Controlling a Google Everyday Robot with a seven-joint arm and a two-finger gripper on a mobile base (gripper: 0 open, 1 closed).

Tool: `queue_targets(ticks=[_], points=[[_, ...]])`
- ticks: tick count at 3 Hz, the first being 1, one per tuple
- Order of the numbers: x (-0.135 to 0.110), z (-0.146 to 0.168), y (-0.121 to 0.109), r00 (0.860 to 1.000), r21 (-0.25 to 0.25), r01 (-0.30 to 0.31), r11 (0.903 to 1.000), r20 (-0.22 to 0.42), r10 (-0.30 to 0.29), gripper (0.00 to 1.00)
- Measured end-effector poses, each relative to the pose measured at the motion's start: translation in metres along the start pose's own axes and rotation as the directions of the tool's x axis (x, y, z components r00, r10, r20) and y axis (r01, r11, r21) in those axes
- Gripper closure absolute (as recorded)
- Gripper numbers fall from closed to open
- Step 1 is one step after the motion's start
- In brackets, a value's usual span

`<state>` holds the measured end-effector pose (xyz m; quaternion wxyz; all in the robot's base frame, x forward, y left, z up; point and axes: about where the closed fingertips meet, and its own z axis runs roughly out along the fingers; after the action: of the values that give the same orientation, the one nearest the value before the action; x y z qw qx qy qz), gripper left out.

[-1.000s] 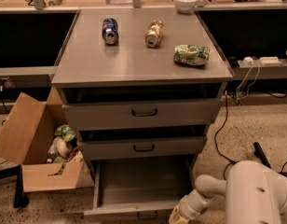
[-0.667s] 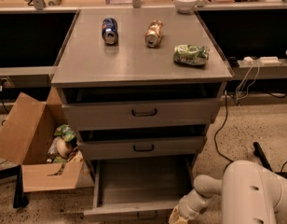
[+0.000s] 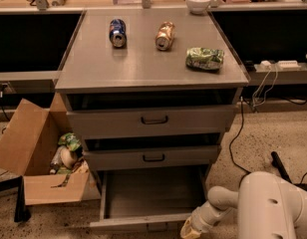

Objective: Close bottom drawer

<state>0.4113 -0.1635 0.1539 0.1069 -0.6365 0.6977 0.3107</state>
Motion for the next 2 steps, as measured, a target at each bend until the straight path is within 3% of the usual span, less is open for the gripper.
queue_targets(ticks=[2], points=[[0.0, 0.0001, 0.0, 1.0, 0.0, 0.0, 1.0, 0.0, 0.0, 0.61]])
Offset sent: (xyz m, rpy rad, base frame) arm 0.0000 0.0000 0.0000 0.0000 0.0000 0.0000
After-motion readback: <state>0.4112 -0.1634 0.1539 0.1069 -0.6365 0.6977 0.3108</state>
